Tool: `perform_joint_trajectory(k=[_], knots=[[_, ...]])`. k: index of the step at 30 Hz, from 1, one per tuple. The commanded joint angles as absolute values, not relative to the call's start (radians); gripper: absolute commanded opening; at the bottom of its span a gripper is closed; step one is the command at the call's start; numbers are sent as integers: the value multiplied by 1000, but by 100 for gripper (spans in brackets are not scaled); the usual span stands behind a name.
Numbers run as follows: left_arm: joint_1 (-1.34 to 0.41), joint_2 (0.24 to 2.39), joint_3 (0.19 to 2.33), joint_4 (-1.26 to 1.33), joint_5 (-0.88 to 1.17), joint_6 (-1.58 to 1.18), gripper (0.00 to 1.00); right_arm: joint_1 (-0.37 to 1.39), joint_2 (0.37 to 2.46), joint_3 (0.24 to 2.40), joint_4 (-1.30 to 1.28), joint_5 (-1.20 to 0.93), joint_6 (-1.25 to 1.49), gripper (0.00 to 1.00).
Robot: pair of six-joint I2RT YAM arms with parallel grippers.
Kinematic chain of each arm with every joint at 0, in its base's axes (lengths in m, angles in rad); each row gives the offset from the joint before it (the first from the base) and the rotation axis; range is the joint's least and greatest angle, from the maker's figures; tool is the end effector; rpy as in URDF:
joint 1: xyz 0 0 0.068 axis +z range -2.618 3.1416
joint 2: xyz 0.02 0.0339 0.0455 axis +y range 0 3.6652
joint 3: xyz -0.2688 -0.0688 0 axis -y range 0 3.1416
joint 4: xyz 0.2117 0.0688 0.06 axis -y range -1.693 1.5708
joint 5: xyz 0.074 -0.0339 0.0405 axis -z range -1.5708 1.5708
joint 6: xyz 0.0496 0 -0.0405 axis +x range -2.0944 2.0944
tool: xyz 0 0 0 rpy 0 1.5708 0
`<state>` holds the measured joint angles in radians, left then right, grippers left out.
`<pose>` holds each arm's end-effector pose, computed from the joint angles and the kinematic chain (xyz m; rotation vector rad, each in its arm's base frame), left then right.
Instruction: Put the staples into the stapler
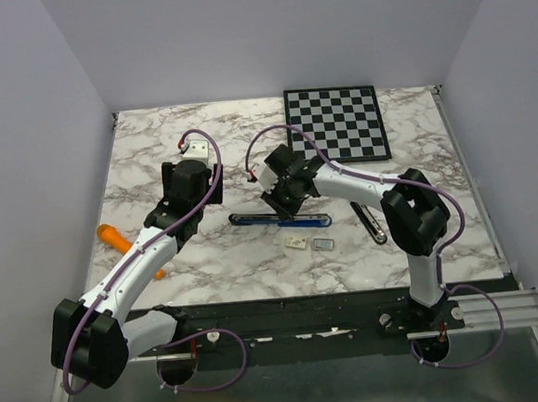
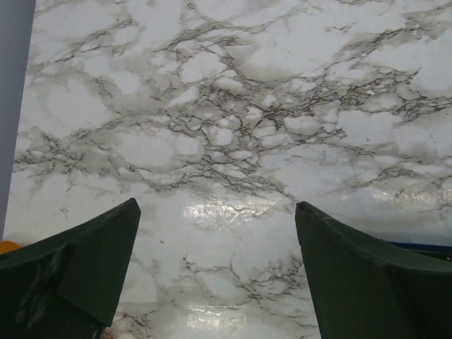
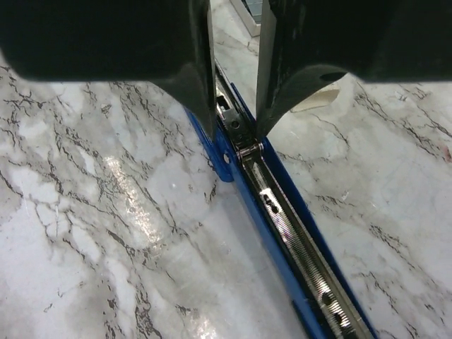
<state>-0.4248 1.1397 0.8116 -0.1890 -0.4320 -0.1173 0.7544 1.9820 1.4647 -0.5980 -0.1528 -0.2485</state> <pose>0.2189 -0.0762 0.2874 0.0546 2.0375 0.1126 0.2828 0.2762 0.1969 -1.3479 2.3586 0.3588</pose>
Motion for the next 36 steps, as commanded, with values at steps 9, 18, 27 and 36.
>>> perform_joint_trajectory(k=[9, 18, 27, 36], knots=[[-422, 1137, 825, -190, -417, -124, 99, 640, 1843, 1226, -509, 20, -89, 26], [-422, 1140, 825, -190, -408, -129, 99, 528, 1709, 1057, -468, 164, 26, 26], [-422, 1143, 828, -193, -396, -135, 99, 526, 1619, 986, -561, 207, 334, 26], [-422, 1135, 828, -195, -384, -143, 99, 528, 1565, 954, -572, 159, 495, 32]])
